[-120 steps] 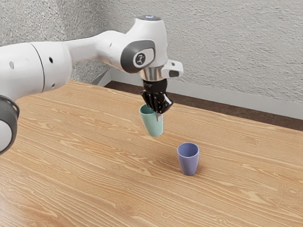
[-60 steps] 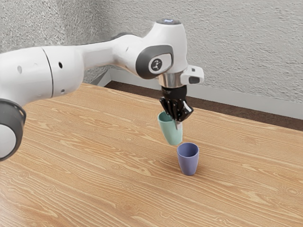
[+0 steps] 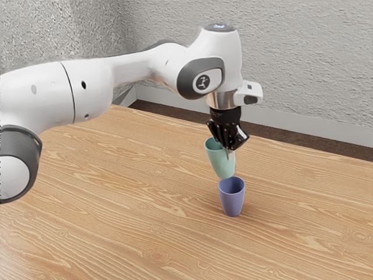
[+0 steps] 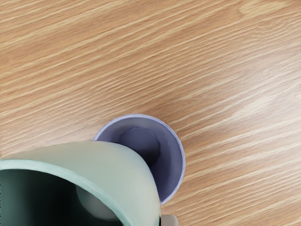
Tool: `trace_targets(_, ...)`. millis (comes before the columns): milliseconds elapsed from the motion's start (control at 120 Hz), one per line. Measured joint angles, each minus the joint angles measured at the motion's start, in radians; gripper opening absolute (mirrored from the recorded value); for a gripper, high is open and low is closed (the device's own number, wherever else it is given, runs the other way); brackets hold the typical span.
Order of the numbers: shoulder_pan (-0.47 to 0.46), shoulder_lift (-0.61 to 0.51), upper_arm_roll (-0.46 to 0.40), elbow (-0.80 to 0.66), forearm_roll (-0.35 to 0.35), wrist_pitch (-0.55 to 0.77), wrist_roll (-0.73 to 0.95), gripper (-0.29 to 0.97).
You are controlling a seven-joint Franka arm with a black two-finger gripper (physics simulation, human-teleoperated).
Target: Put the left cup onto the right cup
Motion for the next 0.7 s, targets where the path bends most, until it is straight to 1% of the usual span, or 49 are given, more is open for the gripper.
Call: trace_targets(700, -0.016, 0.033, -0.018, 0.002, 0.008, 0.002, -0.025, -0.10)
